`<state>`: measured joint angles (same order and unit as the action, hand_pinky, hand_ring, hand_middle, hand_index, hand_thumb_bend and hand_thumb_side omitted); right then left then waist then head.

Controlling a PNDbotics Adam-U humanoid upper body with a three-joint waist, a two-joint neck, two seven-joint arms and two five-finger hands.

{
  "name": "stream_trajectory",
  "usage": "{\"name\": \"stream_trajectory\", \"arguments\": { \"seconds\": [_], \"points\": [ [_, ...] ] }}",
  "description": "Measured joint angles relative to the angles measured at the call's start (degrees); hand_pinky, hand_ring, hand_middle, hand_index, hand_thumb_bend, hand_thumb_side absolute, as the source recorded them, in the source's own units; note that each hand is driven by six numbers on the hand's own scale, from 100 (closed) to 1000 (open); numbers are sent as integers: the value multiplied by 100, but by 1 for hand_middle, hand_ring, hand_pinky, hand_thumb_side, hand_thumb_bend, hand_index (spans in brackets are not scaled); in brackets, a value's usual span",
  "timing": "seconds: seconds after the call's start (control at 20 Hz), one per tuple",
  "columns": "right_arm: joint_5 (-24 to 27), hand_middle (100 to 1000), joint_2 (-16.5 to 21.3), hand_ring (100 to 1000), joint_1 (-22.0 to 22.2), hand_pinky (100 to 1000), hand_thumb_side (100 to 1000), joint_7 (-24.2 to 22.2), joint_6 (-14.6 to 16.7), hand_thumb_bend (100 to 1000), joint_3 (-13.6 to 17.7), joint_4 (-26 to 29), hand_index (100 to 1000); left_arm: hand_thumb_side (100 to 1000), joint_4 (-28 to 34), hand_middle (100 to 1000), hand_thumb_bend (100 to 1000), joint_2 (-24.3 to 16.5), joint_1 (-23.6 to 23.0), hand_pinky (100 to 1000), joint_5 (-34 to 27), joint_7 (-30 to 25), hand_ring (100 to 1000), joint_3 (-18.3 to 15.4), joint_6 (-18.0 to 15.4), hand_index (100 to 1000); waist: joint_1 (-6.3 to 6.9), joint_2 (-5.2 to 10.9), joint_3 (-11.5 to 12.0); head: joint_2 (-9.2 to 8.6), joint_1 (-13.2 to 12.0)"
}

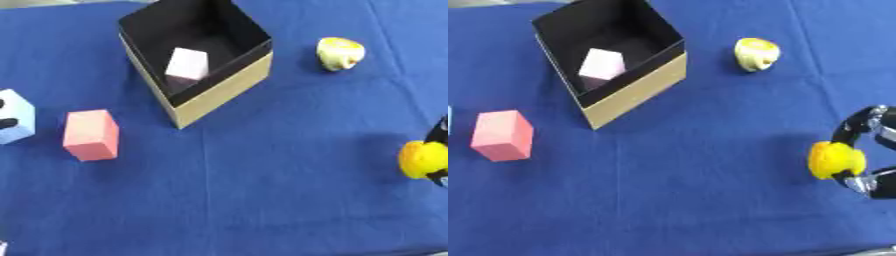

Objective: Pick up objects on the table and place them in the box.

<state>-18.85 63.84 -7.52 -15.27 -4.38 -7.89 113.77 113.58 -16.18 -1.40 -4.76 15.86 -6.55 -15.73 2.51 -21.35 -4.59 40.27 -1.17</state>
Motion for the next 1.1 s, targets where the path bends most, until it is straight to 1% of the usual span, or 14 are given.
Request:
{"name": "stream_trajectory", "arguments": {
  "seconds": [0.05,0.1,0.25,0.35,0.45,0.6,0.75,0.85,0.95,1.1],
  "points": [
    [22,514,22,676,-153,776,100,44,83,245,22,0,650,740,0,691,180,0,0,652,0,0,762,0,0,850,-16,7,11,0,2],
    [57,514,67,676,-337,776,100,75,166,345,41,0,652,740,0,691,180,0,0,652,0,-1,762,1,0,850,-36,15,29,0,7],
    [242,521,218,673,-1068,777,100,40,339,341,35,0,659,738,0,691,181,-6,14,652,-10,-26,762,35,8,850,-101,46,102,0,55],
    [431,521,270,670,-1663,776,100,-91,332,339,-43,0,659,737,0,691,182,-40,36,653,-25,-55,763,62,8,849,-144,75,175,0,108],
    [592,521,265,667,-2253,774,100,-287,184,335,-141,1,661,737,0,692,181,-82,41,653,-32,-84,763,75,11,849,-186,86,256,0,174],
    [771,525,116,667,-3039,773,100,-599,-207,333,-289,1,668,737,0,691,181,-118,42,652,-35,-120,762,104,12,849,-240,86,357,1,255],
    [803,527,-179,666,-3741,770,100,-863,-669,322,-448,-3,672,738,0,691,181,-170,48,652,-40,-157,762,124,7,849,-296,85,488,2,335],
    [794,527,-423,664,-4169,768,100,-996,-899,317,-552,-93,673,739,0,691,180,-204,68,652,-54,-183,762,148,13,849,-342,82,566,2,393],
    [767,528,-695,663,-4559,766,100,-1087,-1027,309,-651,-317,675,738,0,691,180,-220,96,652,-72,-215,762,175,15,849,-397,67,657,2,459],
    [681,533,-1094,668,-4994,769,100,-1151,-1077,321,-793,-766,681,738,0,691,181,-271,150,652,-88,-250,762,204,18,849,-461,34,788,-4,557]
  ]
}}
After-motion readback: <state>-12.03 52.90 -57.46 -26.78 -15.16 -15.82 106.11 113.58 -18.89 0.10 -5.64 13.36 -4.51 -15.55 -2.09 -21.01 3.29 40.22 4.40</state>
